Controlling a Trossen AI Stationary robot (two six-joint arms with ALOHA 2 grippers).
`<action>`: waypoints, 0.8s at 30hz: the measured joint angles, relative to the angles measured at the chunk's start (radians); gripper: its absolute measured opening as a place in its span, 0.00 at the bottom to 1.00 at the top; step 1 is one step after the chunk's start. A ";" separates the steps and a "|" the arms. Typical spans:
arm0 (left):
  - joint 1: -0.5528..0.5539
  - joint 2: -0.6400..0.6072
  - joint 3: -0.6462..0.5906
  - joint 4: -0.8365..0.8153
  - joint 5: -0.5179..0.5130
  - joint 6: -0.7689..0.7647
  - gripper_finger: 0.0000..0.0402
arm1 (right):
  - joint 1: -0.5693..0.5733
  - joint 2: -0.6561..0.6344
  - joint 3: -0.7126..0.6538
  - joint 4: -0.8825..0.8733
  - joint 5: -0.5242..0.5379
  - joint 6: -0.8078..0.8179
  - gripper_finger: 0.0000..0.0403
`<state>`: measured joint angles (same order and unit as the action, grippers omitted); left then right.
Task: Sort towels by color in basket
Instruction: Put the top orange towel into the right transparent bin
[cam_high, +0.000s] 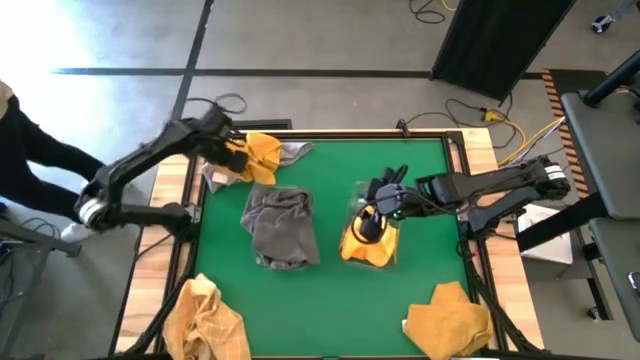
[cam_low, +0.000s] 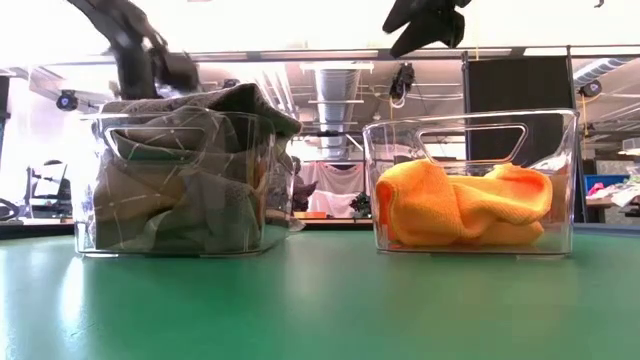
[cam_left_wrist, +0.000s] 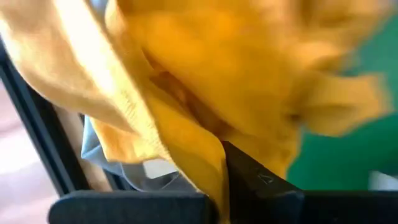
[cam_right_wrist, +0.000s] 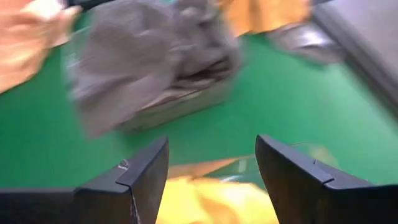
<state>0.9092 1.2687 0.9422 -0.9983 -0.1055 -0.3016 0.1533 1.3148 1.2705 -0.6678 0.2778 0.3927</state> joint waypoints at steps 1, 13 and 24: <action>0.000 -0.043 0.014 -0.013 0.010 0.018 0.00 | 0.000 0.000 0.000 0.001 0.048 -0.001 0.57; -0.002 -0.460 0.195 0.295 0.468 -0.001 0.00 | -0.048 0.083 0.000 0.569 0.125 -0.296 0.66; -0.040 -0.539 0.197 0.876 0.744 -0.331 0.00 | -0.106 0.298 0.244 0.723 0.108 -0.412 0.68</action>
<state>0.8696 0.7301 1.1393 -0.1219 0.6389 -0.6328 0.0473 1.6125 1.5140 0.0550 0.3857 -0.0195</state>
